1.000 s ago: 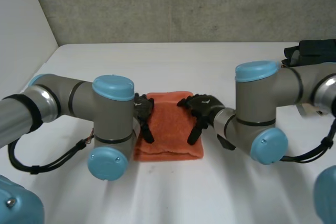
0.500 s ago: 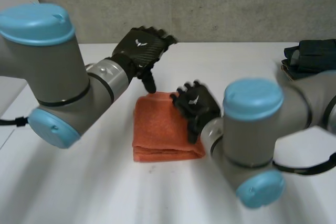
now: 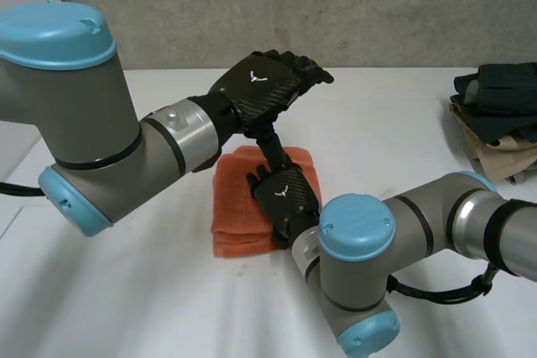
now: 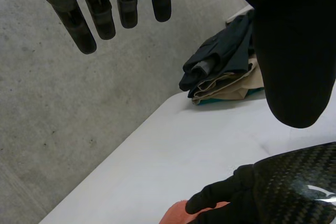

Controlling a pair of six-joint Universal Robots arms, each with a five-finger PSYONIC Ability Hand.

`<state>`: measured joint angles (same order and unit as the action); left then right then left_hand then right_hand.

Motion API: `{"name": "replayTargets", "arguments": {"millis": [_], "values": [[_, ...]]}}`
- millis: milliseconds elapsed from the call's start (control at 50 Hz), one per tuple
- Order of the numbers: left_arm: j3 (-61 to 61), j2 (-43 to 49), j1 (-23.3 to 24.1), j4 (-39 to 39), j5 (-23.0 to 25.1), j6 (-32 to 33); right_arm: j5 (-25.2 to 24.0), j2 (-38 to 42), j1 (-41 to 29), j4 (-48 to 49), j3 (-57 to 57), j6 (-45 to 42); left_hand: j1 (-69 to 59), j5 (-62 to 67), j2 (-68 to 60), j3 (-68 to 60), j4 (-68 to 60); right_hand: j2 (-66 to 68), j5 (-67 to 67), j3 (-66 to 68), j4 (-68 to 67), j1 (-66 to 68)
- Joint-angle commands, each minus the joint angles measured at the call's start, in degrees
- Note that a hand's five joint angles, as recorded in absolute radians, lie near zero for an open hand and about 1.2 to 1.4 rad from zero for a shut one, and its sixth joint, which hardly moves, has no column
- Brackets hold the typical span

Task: Fold the laundry.

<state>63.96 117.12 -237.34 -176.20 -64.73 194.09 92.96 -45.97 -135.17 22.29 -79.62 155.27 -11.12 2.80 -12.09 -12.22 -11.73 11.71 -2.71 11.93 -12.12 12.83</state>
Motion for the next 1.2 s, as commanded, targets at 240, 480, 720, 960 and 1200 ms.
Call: {"name": "replayTargets", "arguments": {"millis": [240,480,720,960,1200], "values": [[-1.47,-1.10,-0.23,-0.46,-0.66,-0.38,-0.49,-4.74,5.88,1.70,5.61,0.56,1.12,-2.80,2.09,2.22,1.73,68.29,-67.29,68.07,-67.88,67.17],[-4.81,-9.37,-0.49,-5.29,-2.94,-8.02,-9.10,-13.88,22.39,3.37,17.12,0.82,1.07,-2.76,2.04,2.17,1.68,68.29,-67.29,68.07,-67.88,67.17],[-1.56,-8.93,-0.05,-5.82,-2.94,-8.29,-23.06,-13.11,48.74,9.08,18.09,3.97,1.07,-2.76,2.04,2.17,1.68,68.29,-67.29,68.07,-67.88,67.17],[1.16,-6.47,0.12,-5.73,-2.95,-8.20,-41.27,5.09,66.60,10.58,16.87,9.97,1.07,-2.76,2.04,2.17,1.68,68.29,-67.29,68.07,-67.88,67.17],[0.81,-5.94,0.30,-5.82,-2.94,-8.12,-36.81,-5.77,67.49,7.52,12.38,10.65,0.90,-2.59,1.87,2.00,1.51,-1.71,2.71,-1.93,2.12,-2.83]]}}
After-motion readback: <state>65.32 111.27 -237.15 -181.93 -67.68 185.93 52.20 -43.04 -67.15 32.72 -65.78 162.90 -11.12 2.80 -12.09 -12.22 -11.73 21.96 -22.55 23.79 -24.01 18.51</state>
